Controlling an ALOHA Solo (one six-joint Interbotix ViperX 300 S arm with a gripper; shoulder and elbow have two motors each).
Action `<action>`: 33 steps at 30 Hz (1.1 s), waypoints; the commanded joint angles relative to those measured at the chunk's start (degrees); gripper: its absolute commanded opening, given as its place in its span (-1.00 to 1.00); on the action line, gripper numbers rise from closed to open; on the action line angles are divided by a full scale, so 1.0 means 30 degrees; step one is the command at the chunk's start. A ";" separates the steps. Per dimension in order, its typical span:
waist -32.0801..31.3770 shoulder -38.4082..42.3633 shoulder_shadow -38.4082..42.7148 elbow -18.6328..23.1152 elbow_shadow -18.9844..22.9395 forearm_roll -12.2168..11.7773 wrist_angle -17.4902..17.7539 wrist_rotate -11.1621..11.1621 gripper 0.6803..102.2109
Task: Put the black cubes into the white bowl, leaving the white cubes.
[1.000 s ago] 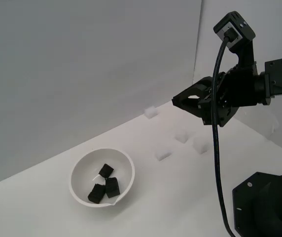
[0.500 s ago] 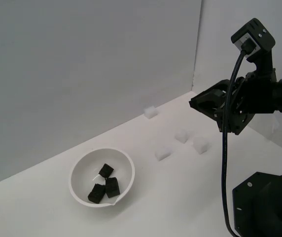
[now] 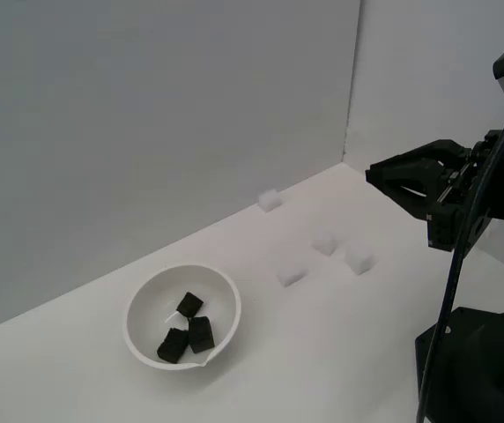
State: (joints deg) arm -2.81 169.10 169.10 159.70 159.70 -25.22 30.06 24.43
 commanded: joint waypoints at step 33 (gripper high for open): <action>0.1904 0.9023 0.9023 0.0615 0.0586 -0.0176 0.1641 0.0176 -0.95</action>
State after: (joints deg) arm 1.85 195.38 195.47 161.63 161.63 -24.96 34.19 24.17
